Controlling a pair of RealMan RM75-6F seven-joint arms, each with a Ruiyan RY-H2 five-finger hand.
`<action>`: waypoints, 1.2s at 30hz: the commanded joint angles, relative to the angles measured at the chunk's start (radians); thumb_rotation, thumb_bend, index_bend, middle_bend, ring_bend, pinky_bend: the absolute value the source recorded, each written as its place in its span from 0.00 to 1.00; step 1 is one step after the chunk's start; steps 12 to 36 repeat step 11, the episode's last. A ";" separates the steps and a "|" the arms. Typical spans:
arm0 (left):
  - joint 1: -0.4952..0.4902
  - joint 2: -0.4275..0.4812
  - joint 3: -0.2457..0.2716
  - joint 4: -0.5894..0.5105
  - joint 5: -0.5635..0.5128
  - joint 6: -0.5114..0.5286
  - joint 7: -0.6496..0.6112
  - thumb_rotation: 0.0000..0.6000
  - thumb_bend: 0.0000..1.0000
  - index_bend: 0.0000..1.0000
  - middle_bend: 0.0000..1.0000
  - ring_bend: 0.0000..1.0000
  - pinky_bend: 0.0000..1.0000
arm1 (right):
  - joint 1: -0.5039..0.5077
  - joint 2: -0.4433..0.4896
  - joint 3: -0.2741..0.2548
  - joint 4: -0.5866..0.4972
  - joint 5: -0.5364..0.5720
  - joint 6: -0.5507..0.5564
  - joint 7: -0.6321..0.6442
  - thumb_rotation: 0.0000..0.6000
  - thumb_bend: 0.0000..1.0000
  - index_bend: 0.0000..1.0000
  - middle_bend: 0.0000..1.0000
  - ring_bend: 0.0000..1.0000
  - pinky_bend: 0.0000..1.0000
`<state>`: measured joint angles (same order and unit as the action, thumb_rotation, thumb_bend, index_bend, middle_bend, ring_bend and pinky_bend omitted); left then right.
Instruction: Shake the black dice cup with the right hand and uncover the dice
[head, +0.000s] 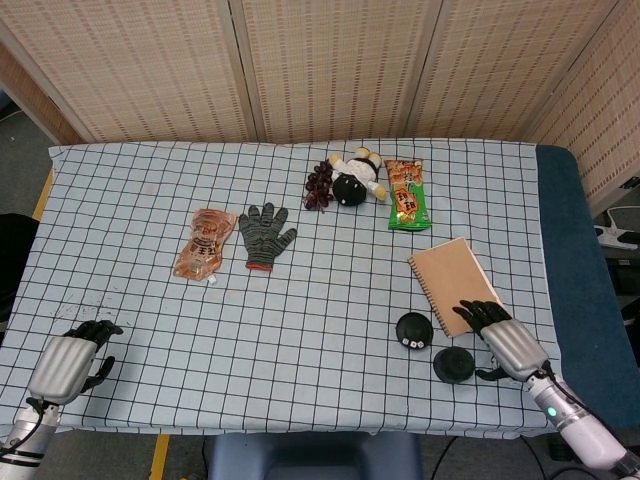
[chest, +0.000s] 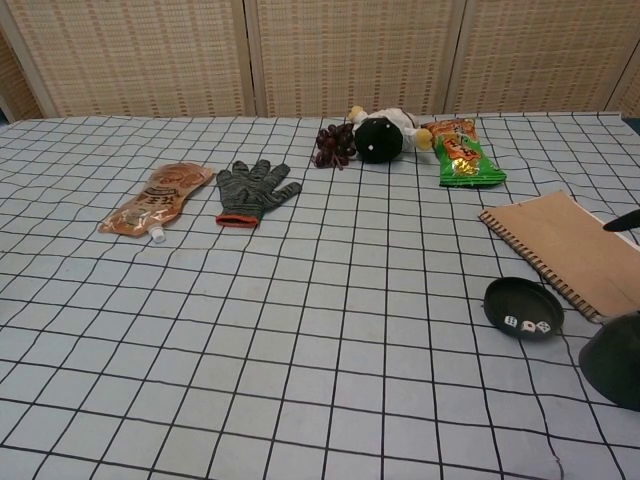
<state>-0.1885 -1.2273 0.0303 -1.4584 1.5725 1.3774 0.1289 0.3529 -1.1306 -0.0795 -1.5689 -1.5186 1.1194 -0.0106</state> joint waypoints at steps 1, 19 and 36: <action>0.001 0.000 0.000 0.000 0.001 0.003 0.003 1.00 0.42 0.32 0.29 0.28 0.53 | -0.145 -0.098 0.088 0.132 -0.009 0.348 -0.094 1.00 0.21 0.49 0.41 0.29 0.20; -0.001 -0.003 -0.003 0.008 -0.007 -0.005 0.005 1.00 0.42 0.32 0.29 0.28 0.53 | -0.162 -0.143 0.118 0.201 0.001 0.370 -0.064 1.00 0.35 0.45 0.34 0.17 0.28; -0.001 -0.003 -0.003 0.008 -0.007 -0.005 0.005 1.00 0.42 0.32 0.29 0.28 0.53 | -0.162 -0.143 0.118 0.201 0.001 0.370 -0.064 1.00 0.35 0.45 0.34 0.17 0.28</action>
